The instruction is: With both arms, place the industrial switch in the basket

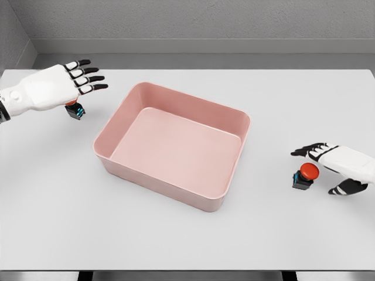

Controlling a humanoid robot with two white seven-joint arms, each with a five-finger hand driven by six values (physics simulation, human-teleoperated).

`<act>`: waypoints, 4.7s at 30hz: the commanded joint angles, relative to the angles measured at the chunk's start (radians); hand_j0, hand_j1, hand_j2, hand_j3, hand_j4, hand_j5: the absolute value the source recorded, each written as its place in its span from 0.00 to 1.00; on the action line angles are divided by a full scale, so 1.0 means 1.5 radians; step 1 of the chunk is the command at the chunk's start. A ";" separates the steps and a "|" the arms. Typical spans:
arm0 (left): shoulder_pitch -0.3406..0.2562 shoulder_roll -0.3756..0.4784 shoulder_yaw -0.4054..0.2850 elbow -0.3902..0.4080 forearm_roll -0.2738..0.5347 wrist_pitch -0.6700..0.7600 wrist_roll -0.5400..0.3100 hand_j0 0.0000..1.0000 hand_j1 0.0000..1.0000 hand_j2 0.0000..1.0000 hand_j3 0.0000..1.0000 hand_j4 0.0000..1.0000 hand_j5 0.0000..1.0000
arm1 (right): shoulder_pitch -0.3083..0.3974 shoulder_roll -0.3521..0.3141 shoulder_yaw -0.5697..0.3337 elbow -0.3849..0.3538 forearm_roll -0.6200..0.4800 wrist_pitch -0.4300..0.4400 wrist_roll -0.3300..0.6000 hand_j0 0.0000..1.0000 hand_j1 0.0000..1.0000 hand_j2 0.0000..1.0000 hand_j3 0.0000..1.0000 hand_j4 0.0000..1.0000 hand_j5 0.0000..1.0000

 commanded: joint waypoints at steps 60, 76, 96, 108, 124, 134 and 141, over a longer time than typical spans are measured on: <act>-0.084 -0.113 -0.181 0.285 0.119 -0.001 -0.017 0.39 0.39 0.39 0.39 0.39 0.39 | -0.087 0.013 0.045 0.000 0.008 -0.063 0.154 0.39 0.39 0.39 0.39 0.39 0.39; -0.084 -0.112 -0.173 0.251 0.122 -0.001 -0.016 0.16 0.16 0.16 0.16 0.16 0.16 | -0.115 0.006 0.029 0.000 0.003 -0.064 0.154 0.40 0.40 0.40 0.40 0.40 0.40; -0.069 -0.044 -0.009 0.062 0.128 -0.001 -0.015 0.18 0.18 0.18 0.18 0.18 0.18 | -0.211 0.003 0.007 0.000 -0.004 -0.089 0.154 0.40 0.40 0.40 0.40 0.40 0.40; 0.026 -0.027 0.071 -0.152 0.129 -0.001 -0.016 0.18 0.18 0.18 0.18 0.18 0.18 | -0.287 0.038 0.021 0.000 -0.006 -0.097 0.154 0.40 0.40 0.40 0.40 0.40 0.40; 0.070 -0.028 0.002 -0.248 0.089 -0.001 -0.020 0.19 0.19 0.19 0.19 0.19 0.19 | -0.447 0.145 0.164 -0.001 -0.007 -0.109 0.154 0.40 0.40 0.40 0.40 0.40 0.40; 0.084 -0.035 -0.008 -0.248 0.070 -0.001 -0.028 0.47 0.47 0.47 0.47 0.47 0.47 | -0.479 0.210 0.227 -0.001 -0.007 -0.099 0.154 0.40 0.40 0.40 0.40 0.40 0.40; 0.091 -0.036 -0.008 -0.248 0.075 -0.001 -0.049 0.88 0.88 0.88 0.88 0.88 0.88 | -0.502 0.246 0.261 0.000 -0.003 -0.085 0.154 0.41 0.41 0.41 0.41 0.41 0.41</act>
